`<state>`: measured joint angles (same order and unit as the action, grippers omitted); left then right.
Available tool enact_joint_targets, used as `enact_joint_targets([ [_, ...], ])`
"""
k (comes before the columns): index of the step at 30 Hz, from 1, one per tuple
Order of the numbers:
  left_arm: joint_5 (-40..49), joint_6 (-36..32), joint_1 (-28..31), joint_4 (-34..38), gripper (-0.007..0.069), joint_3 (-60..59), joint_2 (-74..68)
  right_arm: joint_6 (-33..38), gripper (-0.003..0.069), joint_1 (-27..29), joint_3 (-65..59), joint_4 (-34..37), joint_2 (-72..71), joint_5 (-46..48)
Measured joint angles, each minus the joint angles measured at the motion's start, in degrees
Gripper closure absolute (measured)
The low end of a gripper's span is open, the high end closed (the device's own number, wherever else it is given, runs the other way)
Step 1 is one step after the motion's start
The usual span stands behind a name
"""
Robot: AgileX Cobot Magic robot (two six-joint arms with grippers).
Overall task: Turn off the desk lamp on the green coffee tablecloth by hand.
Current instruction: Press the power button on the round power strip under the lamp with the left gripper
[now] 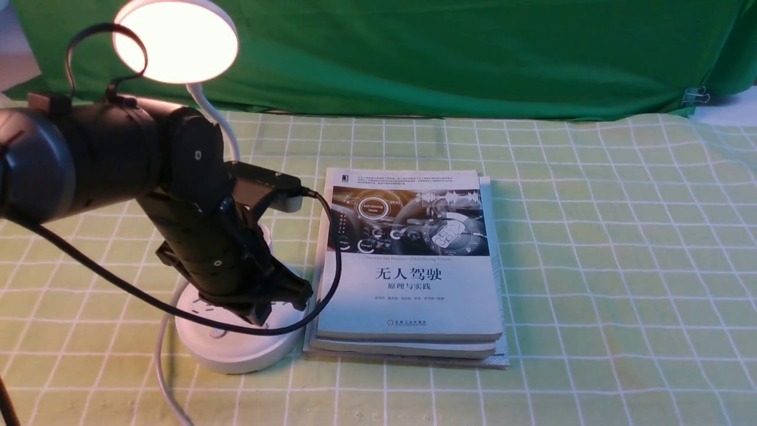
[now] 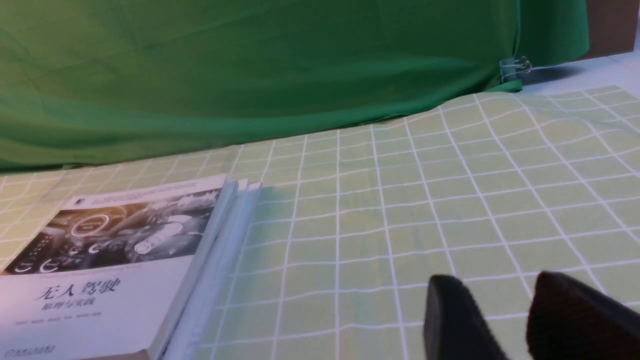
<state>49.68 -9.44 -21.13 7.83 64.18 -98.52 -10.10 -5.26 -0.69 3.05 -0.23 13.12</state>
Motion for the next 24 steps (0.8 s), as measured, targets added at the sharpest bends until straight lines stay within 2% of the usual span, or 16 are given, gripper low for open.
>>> enact_joint_targets([
  [11, -0.99, 0.25, 0.00, -0.48, 0.0626, 1.08, -4.44, 0.00, 0.0421, 0.00, 0.00, 0.00, 0.00, 0.00],
  [24, -1.12, 2.09, 0.00, -1.27, 0.0626, 0.60, -0.17, 0.00, 0.0421, 0.00, 0.00, 0.00, 0.00, -0.12],
])
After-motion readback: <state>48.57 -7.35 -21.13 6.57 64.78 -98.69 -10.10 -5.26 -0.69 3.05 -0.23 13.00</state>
